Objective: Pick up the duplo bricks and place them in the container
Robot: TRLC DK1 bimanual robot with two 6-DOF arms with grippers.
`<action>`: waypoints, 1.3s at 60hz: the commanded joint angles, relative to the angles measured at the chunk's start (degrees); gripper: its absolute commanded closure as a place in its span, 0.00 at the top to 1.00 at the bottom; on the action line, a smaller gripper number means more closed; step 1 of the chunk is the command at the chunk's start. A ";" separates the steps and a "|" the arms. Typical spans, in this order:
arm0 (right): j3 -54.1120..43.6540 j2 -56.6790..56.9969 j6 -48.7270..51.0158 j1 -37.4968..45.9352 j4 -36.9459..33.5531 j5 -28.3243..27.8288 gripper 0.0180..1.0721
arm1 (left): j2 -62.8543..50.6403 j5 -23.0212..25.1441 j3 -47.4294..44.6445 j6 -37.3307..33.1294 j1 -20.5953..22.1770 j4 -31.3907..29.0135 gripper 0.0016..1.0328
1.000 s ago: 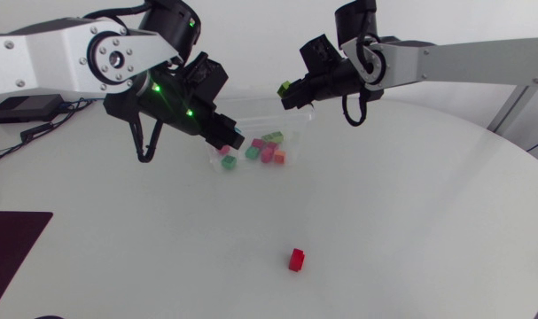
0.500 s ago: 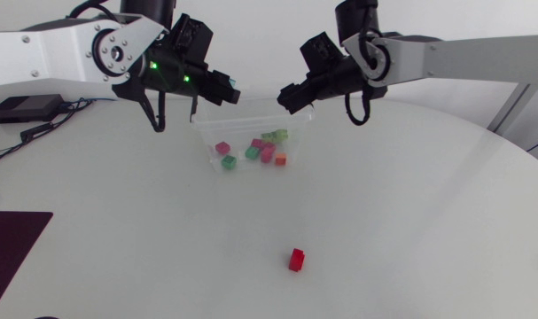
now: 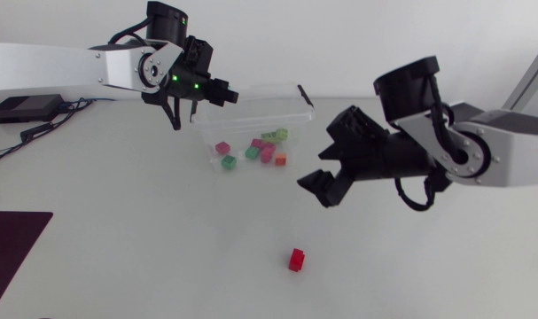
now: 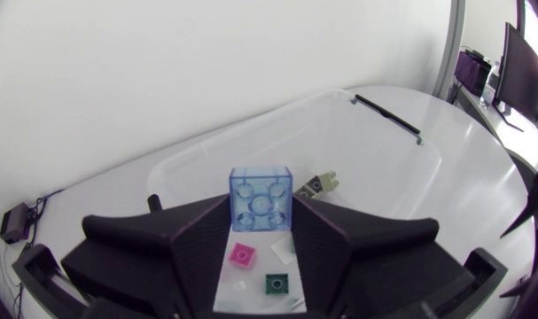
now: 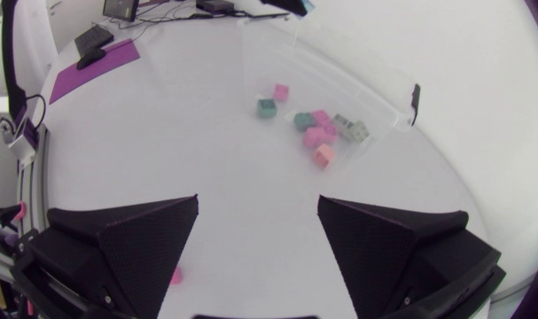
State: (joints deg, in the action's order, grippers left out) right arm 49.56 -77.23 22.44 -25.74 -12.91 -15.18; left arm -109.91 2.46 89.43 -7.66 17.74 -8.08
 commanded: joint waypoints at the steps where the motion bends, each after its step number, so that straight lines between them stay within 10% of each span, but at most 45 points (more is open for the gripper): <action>1: -4.56 2.17 2.17 -1.25 -1.51 -0.38 0.93 | -1.71 -0.17 2.07 1.07 -0.33 0.96 0.78; 6: -7.81 2.88 2.70 -2.74 -1.95 -0.29 0.93 | -1.89 -0.17 1.89 1.07 -0.51 1.31 0.94; 51: -12.91 -9.34 0.77 -13.73 0.95 5.86 0.90 | 25.27 -0.35 -20.52 -1.30 -5.78 -0.71 0.95; 78: -11.06 -15.93 1.21 -13.55 2.45 6.57 0.64 | 40.21 -2.72 -34.06 -2.71 -6.31 -0.27 0.95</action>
State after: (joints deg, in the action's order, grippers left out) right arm 38.15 -91.22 24.01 -39.07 -10.94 -8.91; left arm -71.92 0.47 58.22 -9.23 11.62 -8.62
